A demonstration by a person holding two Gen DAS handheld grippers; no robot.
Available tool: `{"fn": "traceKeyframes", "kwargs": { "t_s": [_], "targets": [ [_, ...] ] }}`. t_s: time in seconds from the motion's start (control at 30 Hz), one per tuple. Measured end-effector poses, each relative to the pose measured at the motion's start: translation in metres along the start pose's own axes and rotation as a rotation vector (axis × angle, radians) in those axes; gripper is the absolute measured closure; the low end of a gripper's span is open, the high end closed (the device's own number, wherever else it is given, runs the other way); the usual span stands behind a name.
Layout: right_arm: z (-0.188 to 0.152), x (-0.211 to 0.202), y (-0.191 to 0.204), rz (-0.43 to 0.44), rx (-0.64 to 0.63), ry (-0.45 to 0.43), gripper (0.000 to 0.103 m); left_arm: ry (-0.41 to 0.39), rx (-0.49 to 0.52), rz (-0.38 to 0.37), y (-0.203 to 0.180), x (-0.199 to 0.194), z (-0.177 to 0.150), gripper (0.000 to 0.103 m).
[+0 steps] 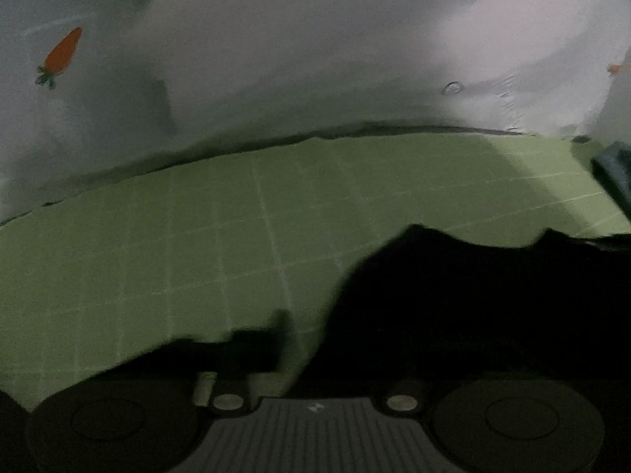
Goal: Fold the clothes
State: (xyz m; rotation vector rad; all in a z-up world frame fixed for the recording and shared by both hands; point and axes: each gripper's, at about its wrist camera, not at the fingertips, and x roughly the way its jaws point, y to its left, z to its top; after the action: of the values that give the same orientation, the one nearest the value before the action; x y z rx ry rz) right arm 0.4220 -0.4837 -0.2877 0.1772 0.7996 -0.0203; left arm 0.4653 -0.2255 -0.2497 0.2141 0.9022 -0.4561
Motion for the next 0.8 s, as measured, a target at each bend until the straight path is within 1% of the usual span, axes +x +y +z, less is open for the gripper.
{"fn": "traceKeyframes", "kwargs": {
  "t_s": [0.03,0.07,0.13,0.17,0.23,0.3,0.33,0.37,0.4,0.43,0.47,0.5,0.53,0.57,0.63,0.67,0.73,0.8],
  "targets": [
    [0.005,0.004,0.003,0.023,0.01,0.007,0.089,-0.006,0.006,0.001,-0.001,0.0,0.001,0.096],
    [0.009,0.008,0.011,0.02,-0.012,0.001,0.089,-0.026,0.031,0.048,-0.002,-0.001,0.003,0.096],
    [0.021,0.023,0.029,0.003,-0.062,-0.019,0.09,-0.04,0.02,0.109,0.009,0.003,0.008,0.096],
    [0.03,0.032,0.034,0.01,-0.055,-0.023,0.09,-0.046,0.013,0.138,0.015,0.006,0.011,0.096],
    [0.046,0.051,0.043,0.027,-0.035,-0.029,0.09,-0.037,-0.055,0.158,0.035,0.011,0.019,0.096],
    [0.061,0.068,0.06,0.016,-0.053,-0.031,0.088,-0.033,-0.119,0.167,0.053,0.013,0.025,0.09],
    [0.069,0.076,0.068,0.01,-0.062,-0.032,0.08,-0.037,-0.138,0.166,0.058,0.007,0.027,0.083],
    [0.074,0.076,0.077,-0.011,-0.073,-0.035,0.077,-0.041,-0.157,0.165,0.063,0.0,0.028,0.074],
    [0.078,0.075,0.086,-0.034,-0.084,-0.039,0.07,-0.056,-0.159,0.162,0.063,-0.011,0.026,0.067],
    [0.083,0.075,0.095,-0.056,-0.095,-0.043,0.058,-0.071,-0.159,0.16,0.063,-0.022,0.024,0.056],
    [0.084,0.063,0.1,-0.064,-0.084,-0.075,0.052,-0.086,-0.16,0.158,0.063,-0.033,0.022,0.05],
    [0.082,0.051,0.101,-0.069,-0.067,-0.098,0.041,-0.096,-0.16,0.16,0.062,-0.046,0.017,0.047],
    [0.078,0.037,0.1,-0.08,-0.048,-0.109,0.035,-0.099,-0.167,0.157,0.059,-0.058,0.012,0.042],
    [0.07,0.021,0.098,-0.102,-0.031,-0.114,0.034,-0.1,-0.174,0.153,0.056,-0.071,0.007,0.039],
    [0.053,-0.013,0.095,-0.148,0.004,-0.122,0.027,-0.091,-0.201,0.132,0.051,-0.095,-0.011,0.036],
    [0.038,-0.033,0.091,-0.186,0.017,-0.123,0.026,-0.08,-0.209,0.125,0.048,-0.106,-0.022,0.033],
    [0.009,-0.07,0.085,-0.256,0.038,-0.119,0.024,-0.047,-0.219,0.113,0.044,-0.124,-0.047,0.032],
    [-0.028,-0.108,0.073,-0.329,0.067,-0.096,0.023,-0.005,-0.223,0.103,0.041,-0.135,-0.074,0.032]
  ]
}}
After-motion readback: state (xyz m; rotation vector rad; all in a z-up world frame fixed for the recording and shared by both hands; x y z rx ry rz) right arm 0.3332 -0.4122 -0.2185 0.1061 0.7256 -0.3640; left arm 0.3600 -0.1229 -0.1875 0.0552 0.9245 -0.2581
